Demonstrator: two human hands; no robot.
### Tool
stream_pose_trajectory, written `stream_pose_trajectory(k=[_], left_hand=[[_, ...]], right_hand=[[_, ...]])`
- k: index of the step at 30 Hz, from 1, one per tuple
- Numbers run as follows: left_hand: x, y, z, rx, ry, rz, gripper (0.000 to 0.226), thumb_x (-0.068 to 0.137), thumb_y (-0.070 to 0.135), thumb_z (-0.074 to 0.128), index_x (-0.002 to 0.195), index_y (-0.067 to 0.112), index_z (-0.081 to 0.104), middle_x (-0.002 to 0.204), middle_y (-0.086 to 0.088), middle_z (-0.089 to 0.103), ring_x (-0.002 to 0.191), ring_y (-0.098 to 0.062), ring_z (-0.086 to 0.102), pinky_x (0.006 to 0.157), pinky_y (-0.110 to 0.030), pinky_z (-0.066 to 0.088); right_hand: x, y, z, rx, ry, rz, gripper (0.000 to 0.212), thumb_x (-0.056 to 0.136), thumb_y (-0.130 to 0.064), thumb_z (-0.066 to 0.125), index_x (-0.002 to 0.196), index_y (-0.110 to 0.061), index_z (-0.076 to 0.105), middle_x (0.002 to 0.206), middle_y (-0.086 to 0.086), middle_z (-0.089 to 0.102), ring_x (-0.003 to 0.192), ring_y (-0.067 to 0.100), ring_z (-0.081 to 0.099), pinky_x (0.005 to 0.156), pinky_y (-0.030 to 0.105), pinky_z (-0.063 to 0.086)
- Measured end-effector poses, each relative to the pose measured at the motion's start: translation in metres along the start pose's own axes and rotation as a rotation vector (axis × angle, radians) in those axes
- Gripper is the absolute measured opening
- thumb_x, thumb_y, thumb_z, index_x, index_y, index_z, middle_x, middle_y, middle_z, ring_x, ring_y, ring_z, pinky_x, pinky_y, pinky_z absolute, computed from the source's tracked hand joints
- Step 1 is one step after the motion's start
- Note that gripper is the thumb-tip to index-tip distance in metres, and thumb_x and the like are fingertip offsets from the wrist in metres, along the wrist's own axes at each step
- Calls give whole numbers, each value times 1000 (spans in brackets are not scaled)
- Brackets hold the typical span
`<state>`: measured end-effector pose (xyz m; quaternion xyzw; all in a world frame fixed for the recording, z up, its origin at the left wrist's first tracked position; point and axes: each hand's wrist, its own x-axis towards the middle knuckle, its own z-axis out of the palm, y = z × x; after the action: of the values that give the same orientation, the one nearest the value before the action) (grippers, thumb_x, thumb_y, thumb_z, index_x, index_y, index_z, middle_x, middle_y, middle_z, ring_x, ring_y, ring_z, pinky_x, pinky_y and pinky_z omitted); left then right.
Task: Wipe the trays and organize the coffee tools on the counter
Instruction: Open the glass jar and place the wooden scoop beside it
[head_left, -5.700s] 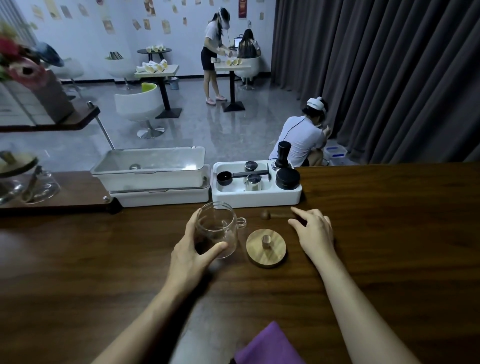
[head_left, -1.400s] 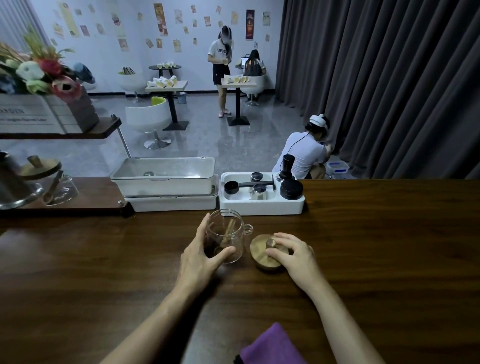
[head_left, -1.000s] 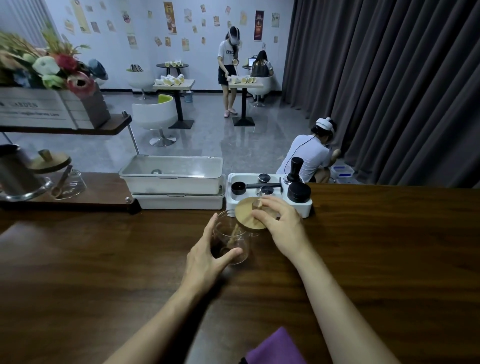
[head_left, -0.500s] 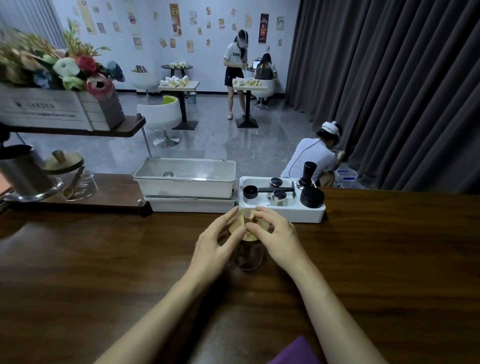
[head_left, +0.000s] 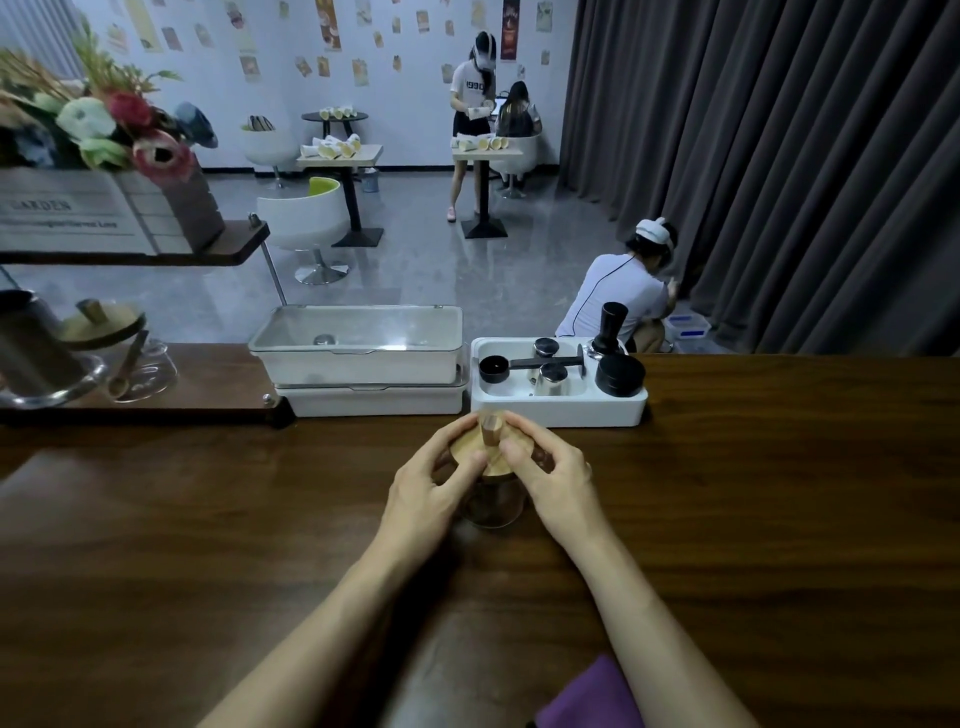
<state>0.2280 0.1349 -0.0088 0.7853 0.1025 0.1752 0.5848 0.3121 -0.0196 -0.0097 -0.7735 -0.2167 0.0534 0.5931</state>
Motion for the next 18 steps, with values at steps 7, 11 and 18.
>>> stream_pose_trajectory(k=[7, 11, 18], left_hand=[[-7, -1, 5, -51, 76, -97, 62, 84, 59, 69, 142, 57, 47, 126, 20, 69, 121, -2, 63, 109, -42, 49], [-18, -1, 12, -84, 125, -105, 80, 83, 60, 74, 153, 42, 39, 126, 25, 66, 121, 2, 61, 110, -39, 48], [-33, -5, -1, -138, 135, -65, 90, 77, 52, 76, 155, 31, 38, 138, 12, 64, 128, -8, 60, 113, -44, 44]], right_hand=[[-19, 10, 9, 166, 53, 35, 65, 88, -53, 65, 146, -28, 51, 147, -9, 50, 120, -6, 57, 105, 26, 48], [-30, 14, 10, 247, 3, 67, 55, 93, -47, 66, 142, -26, 56, 139, -5, 61, 119, -2, 62, 106, 30, 49], [-38, -2, 23, 317, -41, 42, 43, 98, -15, 64, 141, -15, 57, 123, -8, 72, 120, 8, 64, 94, 19, 49]])
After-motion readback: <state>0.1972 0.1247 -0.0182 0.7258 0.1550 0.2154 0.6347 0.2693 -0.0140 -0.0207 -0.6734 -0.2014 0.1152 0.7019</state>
